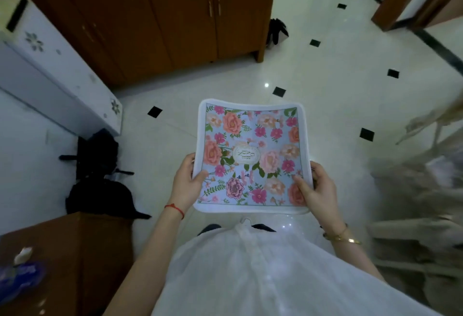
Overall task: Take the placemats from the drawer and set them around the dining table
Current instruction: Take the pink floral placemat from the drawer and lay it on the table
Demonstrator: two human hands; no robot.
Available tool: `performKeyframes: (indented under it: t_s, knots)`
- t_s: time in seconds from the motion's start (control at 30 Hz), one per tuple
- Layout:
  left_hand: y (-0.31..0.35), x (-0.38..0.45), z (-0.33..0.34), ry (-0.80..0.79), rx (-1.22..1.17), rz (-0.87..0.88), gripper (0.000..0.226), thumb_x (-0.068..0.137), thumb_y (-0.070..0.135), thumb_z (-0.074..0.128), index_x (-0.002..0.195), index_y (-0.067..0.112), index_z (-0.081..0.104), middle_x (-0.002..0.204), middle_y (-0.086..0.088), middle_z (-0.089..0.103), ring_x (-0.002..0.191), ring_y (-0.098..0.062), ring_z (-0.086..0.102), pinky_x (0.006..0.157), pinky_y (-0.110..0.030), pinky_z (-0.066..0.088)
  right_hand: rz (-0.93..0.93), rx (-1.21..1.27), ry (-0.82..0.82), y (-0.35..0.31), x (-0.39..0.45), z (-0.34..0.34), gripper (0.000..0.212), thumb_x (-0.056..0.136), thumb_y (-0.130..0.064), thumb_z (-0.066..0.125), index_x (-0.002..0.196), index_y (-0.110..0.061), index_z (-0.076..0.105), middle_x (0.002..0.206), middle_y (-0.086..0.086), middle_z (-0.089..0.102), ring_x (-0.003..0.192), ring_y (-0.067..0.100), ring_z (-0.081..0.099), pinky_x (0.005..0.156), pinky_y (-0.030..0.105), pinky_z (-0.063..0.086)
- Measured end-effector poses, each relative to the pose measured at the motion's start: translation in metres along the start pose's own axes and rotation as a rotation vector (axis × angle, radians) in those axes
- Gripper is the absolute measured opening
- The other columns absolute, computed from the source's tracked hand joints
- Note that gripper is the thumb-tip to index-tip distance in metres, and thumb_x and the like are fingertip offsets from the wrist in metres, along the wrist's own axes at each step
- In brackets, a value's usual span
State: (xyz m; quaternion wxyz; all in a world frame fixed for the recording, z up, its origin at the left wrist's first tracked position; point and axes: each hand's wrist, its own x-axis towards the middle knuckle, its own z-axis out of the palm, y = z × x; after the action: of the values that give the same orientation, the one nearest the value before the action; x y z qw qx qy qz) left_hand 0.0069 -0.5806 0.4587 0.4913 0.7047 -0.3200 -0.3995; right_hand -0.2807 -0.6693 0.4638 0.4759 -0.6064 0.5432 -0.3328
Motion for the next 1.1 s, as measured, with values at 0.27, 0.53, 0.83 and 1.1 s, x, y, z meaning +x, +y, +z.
performKeyframes:
  t_s: [0.27,0.53,0.83,1.1]
  knots:
    - [0.055,0.132,0.107,-0.208,0.057,0.045,0.036,0.09,-0.003,0.057,0.12,0.017,0.049,0.111,0.001,0.064,0.1,-0.011,0.065,0.086,-0.028,0.055,0.115,0.094,0.2,0.017,0.1,-0.062,0.029,0.09,-0.013,0.066,0.118,-0.017,0.056,0.109,-0.003,0.066,0.095,0.005,0.067,0.075,0.022,0.057]
    - [0.107,0.297,0.222,-0.382,0.109,0.087,0.035,0.091,-0.002,0.056,0.117,0.02,0.049,0.109,0.003,0.064,0.1,-0.016,0.065,0.087,-0.039,0.056,0.167,0.12,0.36,0.039,0.246,-0.111,0.029,0.09,-0.014,0.066,0.117,-0.013,0.055,0.109,-0.001,0.067,0.098,0.013,0.068,0.077,0.029,0.06]
    - [0.205,0.48,0.371,-0.591,0.202,0.176,0.036,0.091,0.001,0.057,0.122,0.019,0.049,0.118,-0.006,0.064,0.103,-0.022,0.066,0.086,-0.043,0.056,0.201,0.177,0.566,0.03,0.415,-0.197,0.03,0.089,-0.015,0.067,0.117,-0.016,0.055,0.111,-0.001,0.067,0.098,0.015,0.068,0.077,0.032,0.06]
    - [0.263,0.575,0.538,-0.759,0.263,0.195,0.036,0.092,0.003,0.057,0.124,0.017,0.049,0.113,-0.003,0.065,0.09,-0.009,0.069,0.057,-0.025,0.058,0.272,0.245,0.763,0.053,0.514,-0.29,0.029,0.09,-0.014,0.067,0.117,-0.015,0.056,0.109,-0.004,0.068,0.098,0.012,0.068,0.079,0.031,0.059]
